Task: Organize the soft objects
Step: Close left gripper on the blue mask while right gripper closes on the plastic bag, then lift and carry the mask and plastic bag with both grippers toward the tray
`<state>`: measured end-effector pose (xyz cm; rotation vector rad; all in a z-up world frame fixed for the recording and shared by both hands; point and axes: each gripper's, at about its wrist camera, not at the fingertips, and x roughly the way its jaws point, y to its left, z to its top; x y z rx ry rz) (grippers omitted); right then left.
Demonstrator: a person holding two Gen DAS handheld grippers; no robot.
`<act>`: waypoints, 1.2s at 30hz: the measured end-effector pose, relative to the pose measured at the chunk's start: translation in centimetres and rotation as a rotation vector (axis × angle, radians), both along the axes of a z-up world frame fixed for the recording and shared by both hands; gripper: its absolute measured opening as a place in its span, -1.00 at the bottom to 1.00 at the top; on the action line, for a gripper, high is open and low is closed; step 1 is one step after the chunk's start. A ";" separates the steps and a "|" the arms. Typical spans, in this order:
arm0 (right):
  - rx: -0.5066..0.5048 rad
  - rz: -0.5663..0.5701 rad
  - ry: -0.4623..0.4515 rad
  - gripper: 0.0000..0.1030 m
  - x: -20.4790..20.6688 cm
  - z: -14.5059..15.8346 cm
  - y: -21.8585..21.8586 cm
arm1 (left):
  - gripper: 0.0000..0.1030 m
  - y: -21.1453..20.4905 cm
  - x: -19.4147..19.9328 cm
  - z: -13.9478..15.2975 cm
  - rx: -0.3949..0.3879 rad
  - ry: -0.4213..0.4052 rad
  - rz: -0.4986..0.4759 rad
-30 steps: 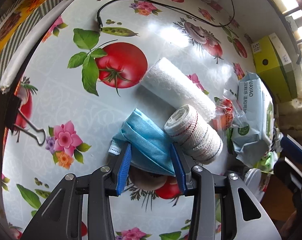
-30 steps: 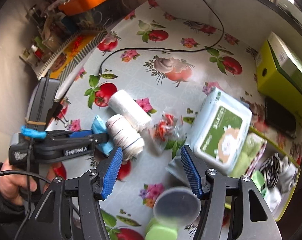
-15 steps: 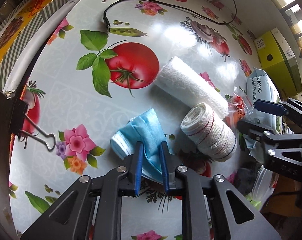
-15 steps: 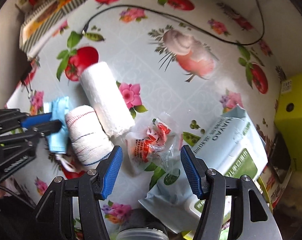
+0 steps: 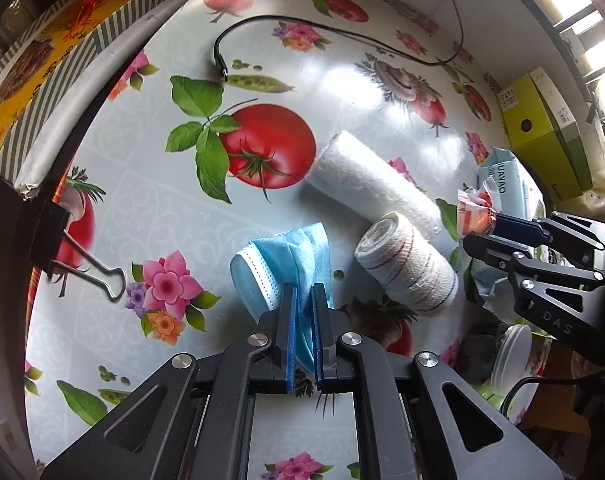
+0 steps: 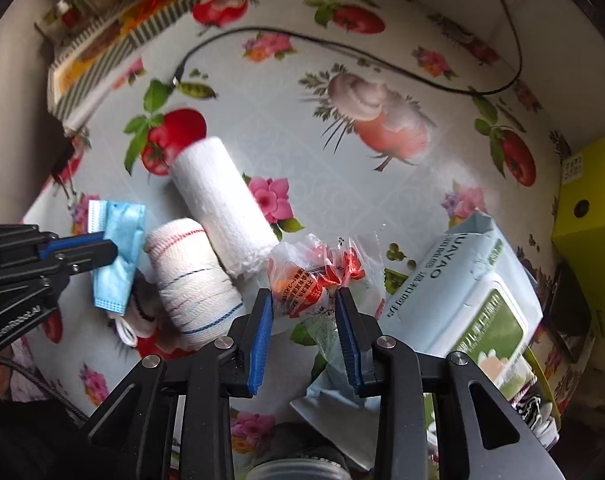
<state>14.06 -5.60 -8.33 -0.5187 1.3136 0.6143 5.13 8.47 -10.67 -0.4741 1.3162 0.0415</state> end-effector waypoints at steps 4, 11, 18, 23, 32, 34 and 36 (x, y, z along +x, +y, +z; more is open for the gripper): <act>0.064 -0.029 -0.023 -0.41 -1.0 2.4 -0.9 | -0.88 -0.1 -0.3 1.4 0.016 -0.027 -0.009; 0.166 -0.080 -0.050 -0.41 -3.2 6.0 -2.4 | -0.88 -1.1 -0.5 4.3 0.062 -0.074 -0.034; 0.225 -0.140 -0.092 -0.41 -5.0 8.7 -4.8 | -0.88 -3.2 0.0 6.9 0.092 -0.129 -0.083; 0.265 -0.192 -0.110 -0.41 -6.4 10.1 -7.1 | -0.88 -4.8 0.0 8.7 0.107 -0.165 -0.124; 0.306 -0.288 -0.140 -0.41 -8.4 11.5 -11.3 | -0.88 -8.3 -0.2 10.4 0.116 -0.205 -0.205; 0.312 -0.306 -0.142 -0.41 -8.7 11.6 -12.1 | -0.88 -9.0 -0.2 10.6 0.119 -0.209 -0.222; 0.316 -0.324 -0.145 -0.41 -9.0 11.7 -12.8 | -0.88 -9.7 -0.1 10.8 0.122 -0.212 -0.238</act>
